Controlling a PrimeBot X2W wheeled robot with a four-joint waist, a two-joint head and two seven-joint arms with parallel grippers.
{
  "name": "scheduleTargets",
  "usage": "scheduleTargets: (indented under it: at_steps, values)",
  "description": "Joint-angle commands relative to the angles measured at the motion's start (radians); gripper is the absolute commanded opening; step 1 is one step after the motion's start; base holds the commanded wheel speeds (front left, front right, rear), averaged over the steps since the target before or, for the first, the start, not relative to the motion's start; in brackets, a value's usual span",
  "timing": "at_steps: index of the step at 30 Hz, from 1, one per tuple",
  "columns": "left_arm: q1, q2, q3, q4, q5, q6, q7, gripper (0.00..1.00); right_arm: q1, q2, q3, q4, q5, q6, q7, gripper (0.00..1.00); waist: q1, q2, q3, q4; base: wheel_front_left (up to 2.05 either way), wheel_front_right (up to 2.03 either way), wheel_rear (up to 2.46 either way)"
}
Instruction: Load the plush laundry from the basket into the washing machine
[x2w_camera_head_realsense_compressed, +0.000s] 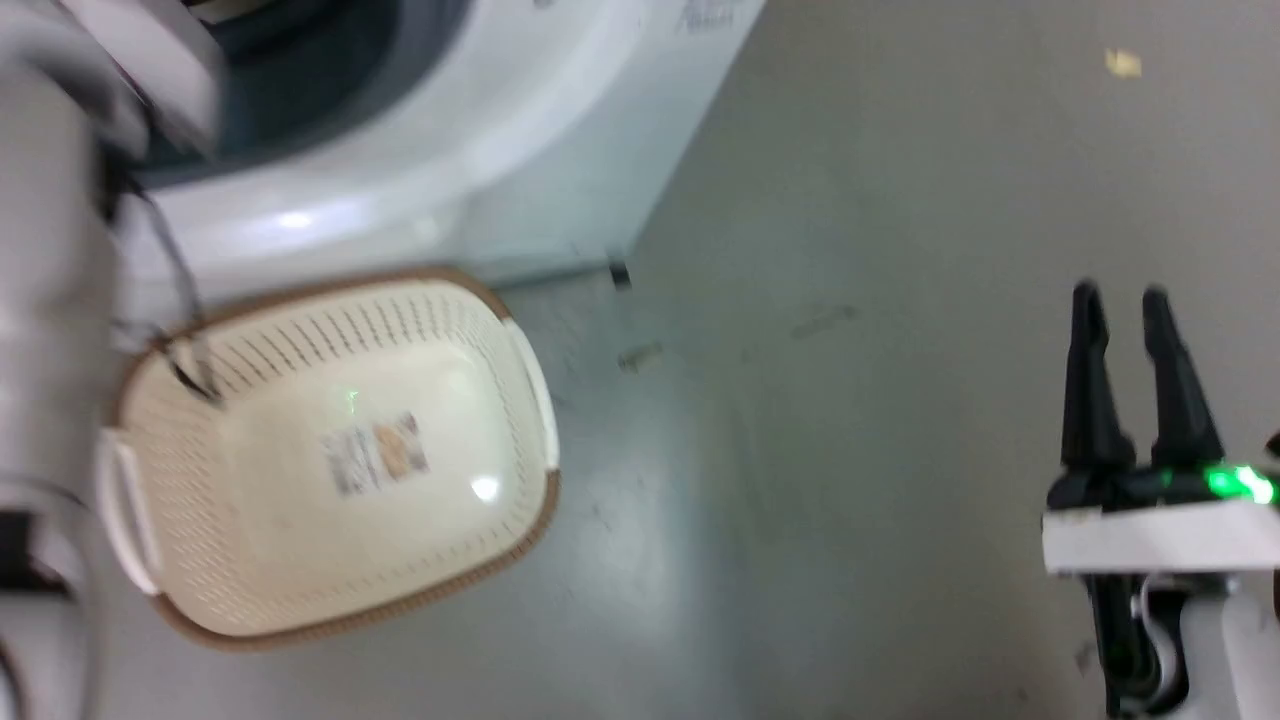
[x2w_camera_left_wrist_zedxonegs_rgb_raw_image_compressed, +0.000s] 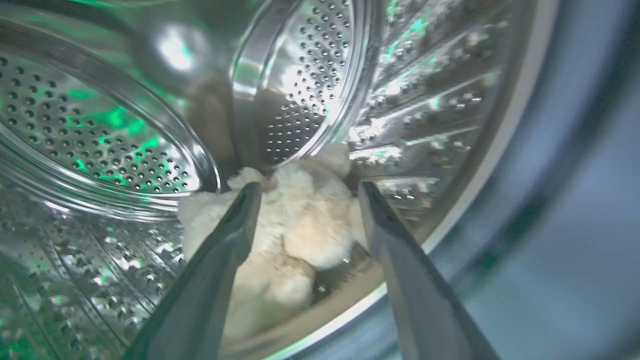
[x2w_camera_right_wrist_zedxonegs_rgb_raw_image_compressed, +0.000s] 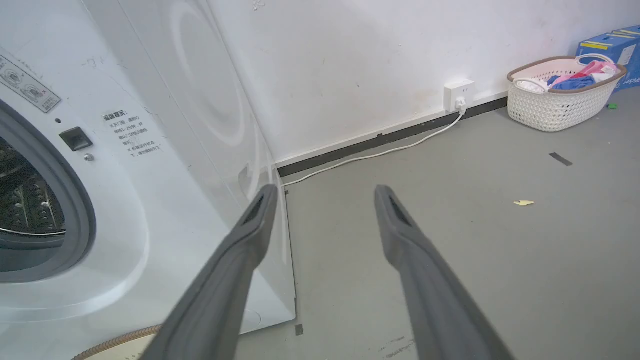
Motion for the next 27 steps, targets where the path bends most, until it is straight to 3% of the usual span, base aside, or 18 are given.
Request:
scheduleTargets:
  at_steps: [1, 7, 14, 23, 27]
  values:
    - [0.056, -0.017, -0.001, -0.006, -0.013, -0.003, -0.014, 1.00, 0.029, -0.001, -0.004, -0.005, -0.015, 0.001, -0.004, 1.00, 0.0001, 0.0000, -0.128, 0.061, 0.00, 0.00, 0.00]
    - [0.326, -0.064, 0.024, -0.114, -0.081, 0.016, -0.033, 1.00, 0.126, -0.001, -0.010, 0.009, -0.058, 0.001, -0.004, 1.00, 0.0001, 0.0000, -0.297, 0.130, 0.00, 0.00, 0.00]
    - [0.689, -0.098, 0.082, -0.377, -0.169, 0.050, -0.033, 1.00, 0.229, -0.001, -0.005, 0.000, -0.126, 0.001, -0.004, 1.00, 0.0001, 0.0000, -0.442, 0.205, 0.00, 0.00, 0.00]
    - [1.062, -0.156, 0.165, -0.699, -0.229, 0.130, -0.034, 1.00, 0.328, -0.001, 0.010, -0.005, -0.176, 0.001, -0.004, 1.00, 0.0001, 0.0000, -0.538, 0.286, 0.00, 0.00, 0.00]
    - [1.192, -0.192, 0.212, -0.785, -0.264, 0.143, -0.034, 1.00, 0.363, -0.001, 0.017, -0.008, -0.198, 0.001, -0.004, 1.00, 0.0001, 0.0000, -0.562, 0.319, 0.00, 0.00, 0.00]
